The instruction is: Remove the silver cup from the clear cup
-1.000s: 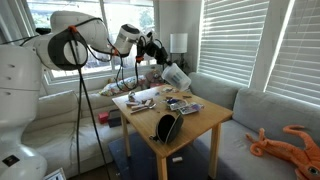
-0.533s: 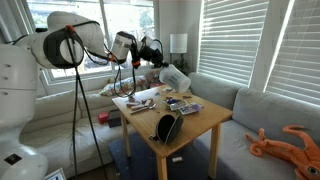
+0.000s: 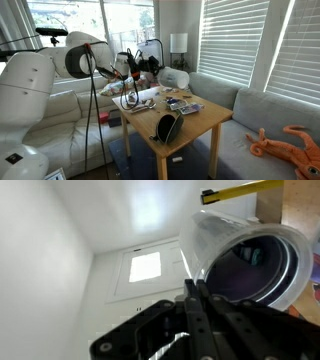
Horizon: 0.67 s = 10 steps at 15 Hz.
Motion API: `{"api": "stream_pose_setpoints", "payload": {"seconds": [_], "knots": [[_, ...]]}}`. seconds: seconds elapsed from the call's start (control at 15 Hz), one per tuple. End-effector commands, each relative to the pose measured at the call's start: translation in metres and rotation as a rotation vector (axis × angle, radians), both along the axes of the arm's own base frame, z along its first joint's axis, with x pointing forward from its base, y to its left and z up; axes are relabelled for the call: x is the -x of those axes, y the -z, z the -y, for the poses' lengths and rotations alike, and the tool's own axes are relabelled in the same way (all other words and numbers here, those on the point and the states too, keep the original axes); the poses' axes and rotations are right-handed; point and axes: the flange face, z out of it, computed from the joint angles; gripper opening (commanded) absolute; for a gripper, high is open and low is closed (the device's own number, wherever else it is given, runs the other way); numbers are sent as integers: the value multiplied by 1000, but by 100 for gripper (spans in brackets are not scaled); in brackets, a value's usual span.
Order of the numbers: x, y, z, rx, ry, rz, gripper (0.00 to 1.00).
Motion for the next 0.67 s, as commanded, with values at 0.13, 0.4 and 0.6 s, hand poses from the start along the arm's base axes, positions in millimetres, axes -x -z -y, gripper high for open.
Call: {"api": "stream_pose_setpoints", "payload": {"seconds": [0.13, 0.4, 0.6], "knots": [[-15, 34, 8, 253, 77, -144, 1], [-32, 60, 23, 363, 74, -326, 1], [-44, 70, 31, 334, 29, -448, 1]]}}
